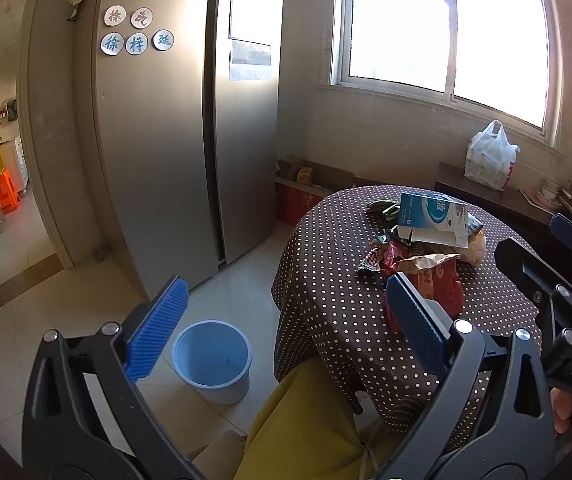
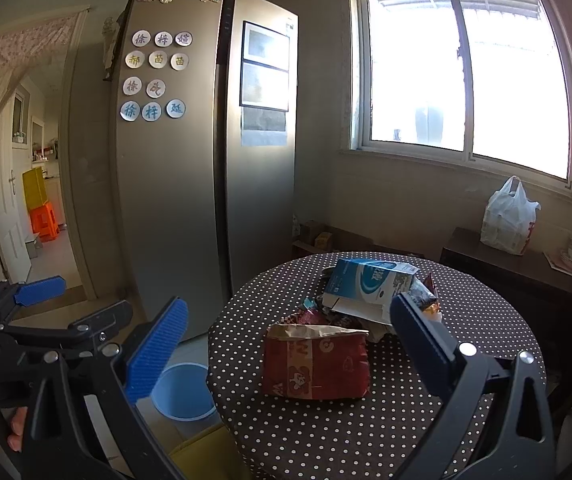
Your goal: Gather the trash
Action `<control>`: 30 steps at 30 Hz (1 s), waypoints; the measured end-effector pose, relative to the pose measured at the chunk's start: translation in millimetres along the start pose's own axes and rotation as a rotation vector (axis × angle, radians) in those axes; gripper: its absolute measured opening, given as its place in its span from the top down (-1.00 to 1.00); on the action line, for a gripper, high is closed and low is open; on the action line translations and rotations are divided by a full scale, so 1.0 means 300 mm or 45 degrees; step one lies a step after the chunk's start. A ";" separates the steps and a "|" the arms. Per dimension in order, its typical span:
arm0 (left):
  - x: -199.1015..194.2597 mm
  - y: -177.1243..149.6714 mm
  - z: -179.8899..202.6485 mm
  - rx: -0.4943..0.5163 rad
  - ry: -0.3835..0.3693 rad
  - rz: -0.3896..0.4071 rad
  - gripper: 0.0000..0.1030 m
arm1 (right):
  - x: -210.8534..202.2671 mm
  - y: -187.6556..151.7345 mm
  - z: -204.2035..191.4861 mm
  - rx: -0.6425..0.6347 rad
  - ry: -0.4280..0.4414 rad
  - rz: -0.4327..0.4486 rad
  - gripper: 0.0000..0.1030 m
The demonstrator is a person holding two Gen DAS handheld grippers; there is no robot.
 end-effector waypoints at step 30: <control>0.009 -0.008 0.005 -0.012 -0.016 -0.004 -0.88 | 0.025 -0.010 0.002 -0.008 -0.005 -0.031 -0.92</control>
Point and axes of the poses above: each gripper's, at about its wrist camera, not at the fingertips, and x roughly the way its jaws point, z to its right, y to its top, the point moved 8 cm from there along x, roughly the way its jaws point, and after that the axes turned 13 degrees about x, right-handed, at the moved point
